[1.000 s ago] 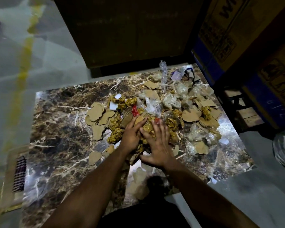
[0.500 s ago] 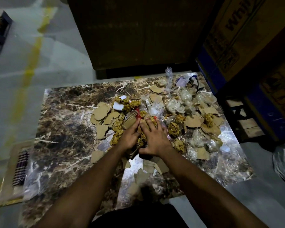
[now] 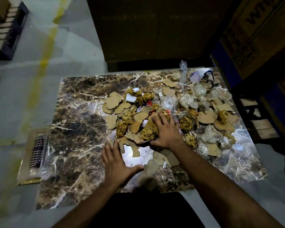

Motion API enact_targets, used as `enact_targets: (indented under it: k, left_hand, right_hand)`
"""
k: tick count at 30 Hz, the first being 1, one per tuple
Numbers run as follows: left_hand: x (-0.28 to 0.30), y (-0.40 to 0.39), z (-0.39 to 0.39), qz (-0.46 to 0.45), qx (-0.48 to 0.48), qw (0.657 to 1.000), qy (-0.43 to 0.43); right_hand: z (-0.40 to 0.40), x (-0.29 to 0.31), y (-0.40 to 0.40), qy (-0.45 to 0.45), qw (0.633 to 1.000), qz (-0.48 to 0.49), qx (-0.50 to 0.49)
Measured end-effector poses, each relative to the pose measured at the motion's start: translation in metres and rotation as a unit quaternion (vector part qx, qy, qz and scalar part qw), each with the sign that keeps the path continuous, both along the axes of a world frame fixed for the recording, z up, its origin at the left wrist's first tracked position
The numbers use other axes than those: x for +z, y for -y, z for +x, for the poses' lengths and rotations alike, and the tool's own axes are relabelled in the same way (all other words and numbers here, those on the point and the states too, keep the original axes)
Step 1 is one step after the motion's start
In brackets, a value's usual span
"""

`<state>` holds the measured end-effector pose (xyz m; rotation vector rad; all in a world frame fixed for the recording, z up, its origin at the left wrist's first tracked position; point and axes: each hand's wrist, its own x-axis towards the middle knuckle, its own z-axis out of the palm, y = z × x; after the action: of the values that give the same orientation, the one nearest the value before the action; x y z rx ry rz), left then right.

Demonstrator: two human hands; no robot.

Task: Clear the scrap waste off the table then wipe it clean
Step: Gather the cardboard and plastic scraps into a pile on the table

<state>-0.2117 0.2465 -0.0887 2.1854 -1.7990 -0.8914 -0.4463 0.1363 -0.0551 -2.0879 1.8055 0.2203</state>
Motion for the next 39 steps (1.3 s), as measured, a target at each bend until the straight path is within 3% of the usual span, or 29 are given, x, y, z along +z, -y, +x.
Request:
enact_targets:
  k: [4, 9, 17, 25, 33, 39]
  left_hand:
    - [-0.012, -0.024, -0.012, 0.045, -0.045, 0.997, 0.04]
    - [-0.019, -0.004, -0.037, 0.049, -0.184, 0.976, 0.105]
    - [-0.018, 0.024, -0.034, -0.09, -0.04, 0.995, -0.002]
    - [-0.038, -0.002, -0.053, -0.016, -0.101, 0.992, 0.077]
    - [-0.036, 0.012, -0.055, -0.086, -0.073, 0.99, 0.084]
    - [-0.032, 0.041, -0.047, -0.11, -0.022, 0.993, -0.04]
  right_hand:
    - [0.001, -0.001, 0.0, -0.002, 1.0, 0.0, 0.0]
    - [0.002, 0.0, -0.002, -0.015, 1.0, -0.001, 0.001]
    - [0.001, 0.0, -0.003, -0.013, 1.0, 0.005, 0.001]
    - [0.001, 0.004, -0.004, -0.023, 1.0, 0.014, 0.006]
    - [0.0, 0.001, -0.007, -0.021, 1.0, 0.013, 0.01]
    - [0.002, 0.003, -0.006, -0.022, 1.0, 0.018, 0.007]
